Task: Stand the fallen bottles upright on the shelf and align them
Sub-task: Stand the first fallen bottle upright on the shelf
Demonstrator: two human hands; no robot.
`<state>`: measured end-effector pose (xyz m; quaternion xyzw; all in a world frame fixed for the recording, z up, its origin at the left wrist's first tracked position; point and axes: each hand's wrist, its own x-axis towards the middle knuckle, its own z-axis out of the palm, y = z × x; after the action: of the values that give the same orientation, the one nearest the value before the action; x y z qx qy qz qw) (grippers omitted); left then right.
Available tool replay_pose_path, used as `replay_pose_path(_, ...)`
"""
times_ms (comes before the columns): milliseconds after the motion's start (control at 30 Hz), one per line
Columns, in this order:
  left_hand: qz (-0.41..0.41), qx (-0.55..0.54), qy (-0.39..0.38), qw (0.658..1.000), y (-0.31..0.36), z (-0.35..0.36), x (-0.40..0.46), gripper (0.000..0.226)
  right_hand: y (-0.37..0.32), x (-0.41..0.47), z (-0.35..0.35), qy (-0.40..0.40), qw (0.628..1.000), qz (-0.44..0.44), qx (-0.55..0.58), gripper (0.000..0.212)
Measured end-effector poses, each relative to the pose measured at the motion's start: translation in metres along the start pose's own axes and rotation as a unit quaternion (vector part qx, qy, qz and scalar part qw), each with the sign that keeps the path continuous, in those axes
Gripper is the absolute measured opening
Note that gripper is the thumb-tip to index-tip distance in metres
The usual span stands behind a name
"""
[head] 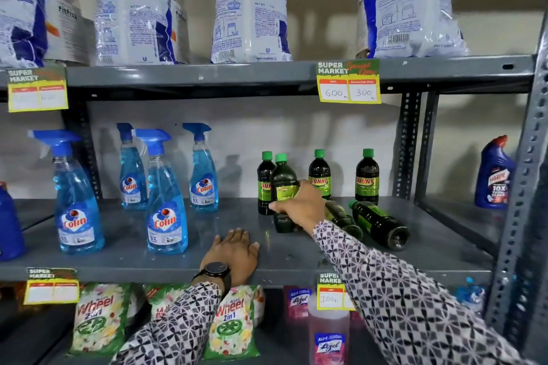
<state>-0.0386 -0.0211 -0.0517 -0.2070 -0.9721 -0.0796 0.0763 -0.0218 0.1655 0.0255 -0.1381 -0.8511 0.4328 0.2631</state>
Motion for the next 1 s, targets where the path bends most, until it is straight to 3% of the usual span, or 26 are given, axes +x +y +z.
replay_pose_path(167,-0.003,-0.009,0.003,1.0,0.001,0.0,0.0,0.064,0.005,-0.018,0.015,0.05,0.997,-0.058,-0.014,0.082)
replay_pose_path(367,-0.012,0.001,0.004,1.0,0.0,0.003,0.003,0.065,0.019,-0.023,0.024,0.068,0.995,-0.068,-0.025,0.091)
replay_pose_path(667,-0.011,0.001,-0.009,1.0,0.002,0.0,0.002,0.065,0.049,-0.013,0.02,-0.052,0.986,-0.039,0.152,0.088)
replay_pose_path(1000,-0.017,0.0,-0.019,1.0,0.002,-0.001,0.002,0.064,0.05,-0.013,0.022,-0.033,0.989,-0.096,0.104,0.08)
